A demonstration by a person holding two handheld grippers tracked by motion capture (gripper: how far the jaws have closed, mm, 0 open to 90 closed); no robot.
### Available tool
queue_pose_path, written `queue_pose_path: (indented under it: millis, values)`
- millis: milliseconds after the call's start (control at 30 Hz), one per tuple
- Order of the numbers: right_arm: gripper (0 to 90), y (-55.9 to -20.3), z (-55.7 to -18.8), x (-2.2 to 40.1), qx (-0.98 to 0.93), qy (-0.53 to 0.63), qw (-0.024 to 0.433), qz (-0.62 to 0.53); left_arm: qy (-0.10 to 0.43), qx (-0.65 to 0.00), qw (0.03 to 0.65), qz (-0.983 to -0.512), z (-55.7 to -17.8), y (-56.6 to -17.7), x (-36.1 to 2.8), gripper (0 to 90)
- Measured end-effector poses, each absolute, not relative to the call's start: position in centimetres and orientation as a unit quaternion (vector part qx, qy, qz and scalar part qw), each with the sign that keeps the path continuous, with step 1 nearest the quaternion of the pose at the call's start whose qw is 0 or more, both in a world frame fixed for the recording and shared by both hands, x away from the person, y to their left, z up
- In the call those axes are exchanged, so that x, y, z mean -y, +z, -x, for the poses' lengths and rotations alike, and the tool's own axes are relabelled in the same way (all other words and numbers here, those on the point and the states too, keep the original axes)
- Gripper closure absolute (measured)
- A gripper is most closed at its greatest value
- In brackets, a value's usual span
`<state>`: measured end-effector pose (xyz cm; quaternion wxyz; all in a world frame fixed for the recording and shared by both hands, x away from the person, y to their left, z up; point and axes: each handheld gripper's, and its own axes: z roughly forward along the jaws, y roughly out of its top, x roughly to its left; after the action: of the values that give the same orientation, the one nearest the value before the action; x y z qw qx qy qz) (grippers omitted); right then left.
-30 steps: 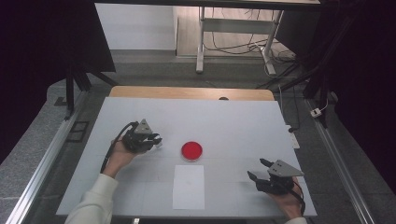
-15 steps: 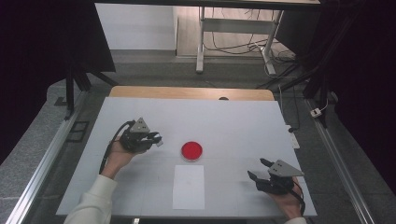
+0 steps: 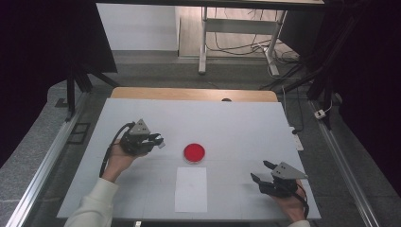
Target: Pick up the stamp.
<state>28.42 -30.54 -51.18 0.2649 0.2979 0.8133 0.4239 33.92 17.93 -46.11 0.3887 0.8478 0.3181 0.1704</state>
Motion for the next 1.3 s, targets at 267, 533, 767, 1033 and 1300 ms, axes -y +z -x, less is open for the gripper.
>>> queue_pose_path:
  millis: [267,533,767,1033,1300]
  values:
    - [30.3,-51.2,-28.4,30.5,-0.814,0.424,0.265,-0.296,0.163,-0.311,0.408,-0.843,-33.1,-45.3,-17.4,75.2]
    - [30.3,-51.2,-28.4,30.5,-0.816,0.420,0.265,-0.295,0.146,-0.313,0.425,-0.837,-32.8,-45.1,-17.4,75.2]
    - [30.3,-51.2,-28.4,30.5,-0.816,0.420,0.266,-0.296,0.141,-0.306,0.438,-0.833,-32.2,-44.5,-16.8,75.2]
    - [30.3,-51.3,-28.4,30.4,-0.817,0.420,0.264,-0.295,0.136,-0.291,0.451,-0.833,-31.4,-43.6,-15.9,75.1]
    - [30.4,-51.3,-28.4,30.4,-0.816,0.420,0.264,-0.296,0.126,-0.285,0.458,-0.832,-31.1,-43.3,-15.4,75.1]
